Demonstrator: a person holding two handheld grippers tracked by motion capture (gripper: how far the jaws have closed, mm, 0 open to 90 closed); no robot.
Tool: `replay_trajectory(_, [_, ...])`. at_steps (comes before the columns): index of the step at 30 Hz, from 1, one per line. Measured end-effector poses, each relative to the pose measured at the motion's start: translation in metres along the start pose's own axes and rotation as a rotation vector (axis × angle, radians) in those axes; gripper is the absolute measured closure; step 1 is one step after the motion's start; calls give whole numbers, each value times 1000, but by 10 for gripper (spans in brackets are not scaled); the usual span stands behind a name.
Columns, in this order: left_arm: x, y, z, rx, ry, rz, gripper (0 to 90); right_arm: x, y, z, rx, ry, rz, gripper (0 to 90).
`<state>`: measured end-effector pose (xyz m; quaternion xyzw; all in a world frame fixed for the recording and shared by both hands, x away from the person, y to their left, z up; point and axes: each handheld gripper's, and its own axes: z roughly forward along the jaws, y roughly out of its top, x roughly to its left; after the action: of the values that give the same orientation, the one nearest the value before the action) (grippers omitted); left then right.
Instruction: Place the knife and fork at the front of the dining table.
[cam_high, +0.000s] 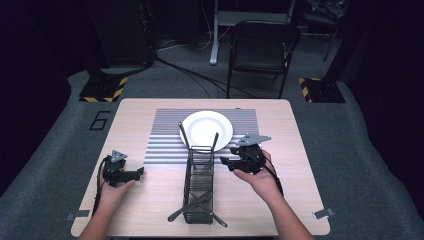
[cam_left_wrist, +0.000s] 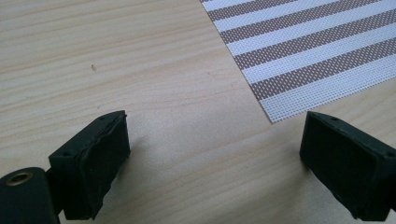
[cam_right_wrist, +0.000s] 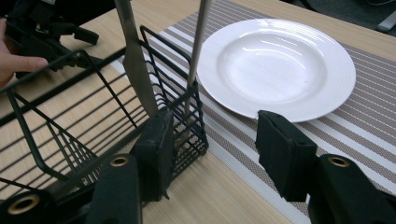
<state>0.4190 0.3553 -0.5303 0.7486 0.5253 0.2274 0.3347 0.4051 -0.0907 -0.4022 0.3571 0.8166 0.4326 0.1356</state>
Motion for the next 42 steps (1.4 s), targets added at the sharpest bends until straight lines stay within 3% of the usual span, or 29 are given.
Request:
replay_trajectory(11, [0, 0, 0, 1, -1, 1, 82, 5, 21, 10, 3, 20, -20, 527])
replay_trajectory(24, [1, 1, 0, 9, -6, 6, 83, 8, 29, 28, 12, 32, -17, 575])
replay_trajectory(34, [1, 1, 0, 9, -7, 7, 83, 11, 36, 34, -7, 35, -33, 729])
replay_trajectory(37, [1, 1, 0, 9, -8, 8, 83, 13, 36, 32, -15, 28, -50, 810])
replay_trajectory(42, [1, 1, 0, 10, -10, 11, 83, 16, 36, 30, -28, 37, -72, 830])
